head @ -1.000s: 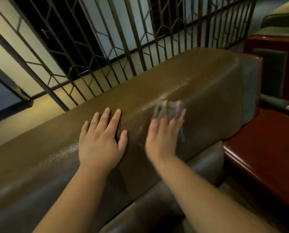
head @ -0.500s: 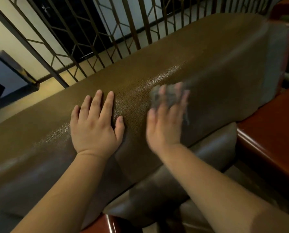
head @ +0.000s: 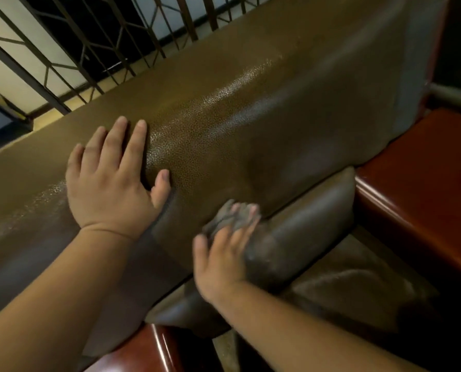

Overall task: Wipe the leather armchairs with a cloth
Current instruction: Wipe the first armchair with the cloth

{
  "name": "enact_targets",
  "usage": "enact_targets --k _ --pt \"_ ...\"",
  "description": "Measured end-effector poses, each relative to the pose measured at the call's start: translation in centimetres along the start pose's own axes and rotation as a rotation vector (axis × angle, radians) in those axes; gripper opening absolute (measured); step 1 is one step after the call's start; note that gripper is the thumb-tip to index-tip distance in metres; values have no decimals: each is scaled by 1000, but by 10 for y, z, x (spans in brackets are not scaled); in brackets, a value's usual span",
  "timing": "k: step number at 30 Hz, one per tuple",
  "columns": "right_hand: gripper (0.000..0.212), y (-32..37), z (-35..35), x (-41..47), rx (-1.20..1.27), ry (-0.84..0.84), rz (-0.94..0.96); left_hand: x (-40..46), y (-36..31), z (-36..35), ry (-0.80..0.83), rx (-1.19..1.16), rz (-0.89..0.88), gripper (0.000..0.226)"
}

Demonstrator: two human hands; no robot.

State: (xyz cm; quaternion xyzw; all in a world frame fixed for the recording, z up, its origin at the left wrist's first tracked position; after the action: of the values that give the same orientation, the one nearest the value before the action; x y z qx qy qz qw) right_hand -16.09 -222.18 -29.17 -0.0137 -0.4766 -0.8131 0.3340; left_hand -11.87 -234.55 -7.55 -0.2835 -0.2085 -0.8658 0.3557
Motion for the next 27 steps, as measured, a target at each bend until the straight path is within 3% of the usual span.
enact_targets --k 2,5,8,10,11,15,17,19,20,22,24,25,27 --pt "92 10 -8 -15 -112 29 138 -2 2 -1 -9 -3 0 74" --pt "86 -24 31 33 -206 -103 181 -5 4 -3 -30 -5 -10 74" --pt "83 -76 80 94 -51 -214 -87 -2 3 -4 -48 2 -18 74" --pt "85 -74 87 108 34 -224 -139 0 2 -2 -58 1 -15 74" --pt "87 -56 83 105 34 -207 -59 1 1 0 -61 -2 -9 74" --pt "86 49 29 40 -117 3 603 -2 0 2 -61 -4 -13 73" --pt "84 47 22 42 -209 45 779 -4 0 2 -65 3 -24 74" --pt "90 12 32 65 -392 59 830 -10 -1 0 -68 -3 -20 78" --pt "93 -17 43 78 -463 60 756 -15 -2 -3 -73 -4 -12 81" --pt "89 -85 68 93 -482 38 430 -24 -4 -8 -92 6 11 85" --pt "84 -134 81 87 -281 29 31 -26 -5 -11 -111 18 18 86" --pt "87 -140 74 79 -183 36 -113 -26 -4 -11 -122 26 22 86" --pt "92 -118 40 56 -107 124 -210 -25 -2 -10 -130 42 33 86"
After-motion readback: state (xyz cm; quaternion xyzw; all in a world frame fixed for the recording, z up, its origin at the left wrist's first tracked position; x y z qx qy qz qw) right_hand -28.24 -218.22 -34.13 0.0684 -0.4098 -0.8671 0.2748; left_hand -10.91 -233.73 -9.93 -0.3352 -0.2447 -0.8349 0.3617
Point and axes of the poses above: each hand's wrist, its own x-axis towards the middle knuckle, its own z-axis out of the back of the hand, y = z × x, the point moved 8 cm from there along x, towards the middle knuckle, and after that the axes turned 13 degrees about z, right-handed, at the moved point
